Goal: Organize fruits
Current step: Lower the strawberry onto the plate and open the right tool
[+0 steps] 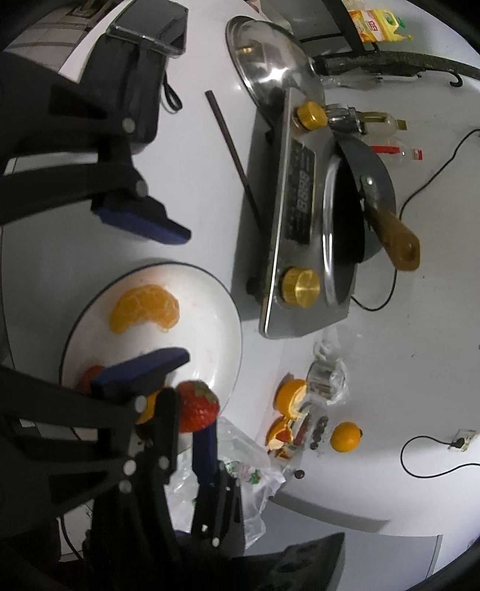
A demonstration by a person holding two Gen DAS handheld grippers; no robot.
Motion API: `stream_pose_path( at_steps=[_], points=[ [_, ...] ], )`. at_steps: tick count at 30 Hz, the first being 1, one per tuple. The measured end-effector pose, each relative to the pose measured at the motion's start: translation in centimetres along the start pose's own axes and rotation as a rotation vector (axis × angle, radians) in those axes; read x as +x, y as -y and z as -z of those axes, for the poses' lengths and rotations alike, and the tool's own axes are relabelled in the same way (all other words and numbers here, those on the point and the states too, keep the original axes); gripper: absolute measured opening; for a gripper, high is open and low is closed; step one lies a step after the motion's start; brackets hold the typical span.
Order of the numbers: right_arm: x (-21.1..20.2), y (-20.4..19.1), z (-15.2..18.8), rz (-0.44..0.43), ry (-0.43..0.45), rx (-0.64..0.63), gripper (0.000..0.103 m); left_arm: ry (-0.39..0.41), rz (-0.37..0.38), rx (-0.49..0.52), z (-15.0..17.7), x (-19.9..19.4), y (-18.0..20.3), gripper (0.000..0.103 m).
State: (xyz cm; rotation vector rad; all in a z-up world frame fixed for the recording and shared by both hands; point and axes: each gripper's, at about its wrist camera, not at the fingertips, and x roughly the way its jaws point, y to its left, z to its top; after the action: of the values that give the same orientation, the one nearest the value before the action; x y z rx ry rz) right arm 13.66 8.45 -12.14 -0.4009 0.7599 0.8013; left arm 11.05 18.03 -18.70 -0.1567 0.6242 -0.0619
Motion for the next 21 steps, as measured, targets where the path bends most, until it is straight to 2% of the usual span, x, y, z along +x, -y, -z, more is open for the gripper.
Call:
stream_pose_path(
  at_steps=[8, 21],
  points=[
    [2.9, -0.7, -0.3, -0.025, -0.042, 0.022, 0.034, -0.001, 0.004, 0.001, 0.4, -0.4, -0.8, 0.060],
    [4.7, 0.1, -0.1, -0.036, -0.087, 0.088, 0.034, -0.006, 0.001, 0.004, 0.7, -0.2, -1.0, 0.061]
  ],
)
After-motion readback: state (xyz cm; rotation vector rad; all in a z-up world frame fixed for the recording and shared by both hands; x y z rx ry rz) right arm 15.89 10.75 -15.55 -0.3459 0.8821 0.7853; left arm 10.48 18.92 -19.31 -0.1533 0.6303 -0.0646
